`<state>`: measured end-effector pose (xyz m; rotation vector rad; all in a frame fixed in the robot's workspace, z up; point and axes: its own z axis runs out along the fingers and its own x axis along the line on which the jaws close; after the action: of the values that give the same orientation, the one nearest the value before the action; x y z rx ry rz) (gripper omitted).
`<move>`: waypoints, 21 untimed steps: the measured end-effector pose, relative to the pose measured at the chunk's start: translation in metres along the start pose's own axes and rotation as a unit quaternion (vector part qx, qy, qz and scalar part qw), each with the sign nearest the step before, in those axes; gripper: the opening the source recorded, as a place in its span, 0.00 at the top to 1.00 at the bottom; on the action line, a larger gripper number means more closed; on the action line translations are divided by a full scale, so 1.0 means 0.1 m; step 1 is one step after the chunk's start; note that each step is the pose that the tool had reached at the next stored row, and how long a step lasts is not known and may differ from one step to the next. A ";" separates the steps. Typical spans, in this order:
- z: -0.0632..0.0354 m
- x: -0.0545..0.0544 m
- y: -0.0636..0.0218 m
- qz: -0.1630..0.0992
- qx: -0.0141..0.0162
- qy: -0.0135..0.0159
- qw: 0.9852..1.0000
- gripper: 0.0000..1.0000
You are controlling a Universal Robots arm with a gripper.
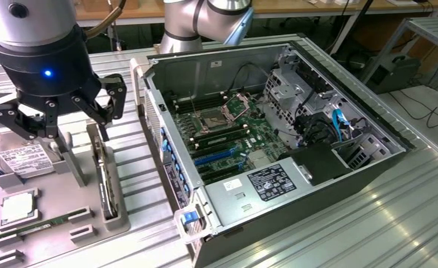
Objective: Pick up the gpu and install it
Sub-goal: 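Pick up the gpu and move the gpu toward the slot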
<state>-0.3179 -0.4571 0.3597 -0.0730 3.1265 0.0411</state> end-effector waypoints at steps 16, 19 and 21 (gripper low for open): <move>0.124 0.01 -0.114 0.000 0.000 0.003 1.000 0.40; 0.160 0.01 -0.115 0.000 0.000 0.003 1.000 0.40; 0.196 0.01 -0.116 0.000 0.000 0.003 1.000 0.40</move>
<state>-0.3178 -0.4682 0.3398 -0.0735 3.1322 0.0412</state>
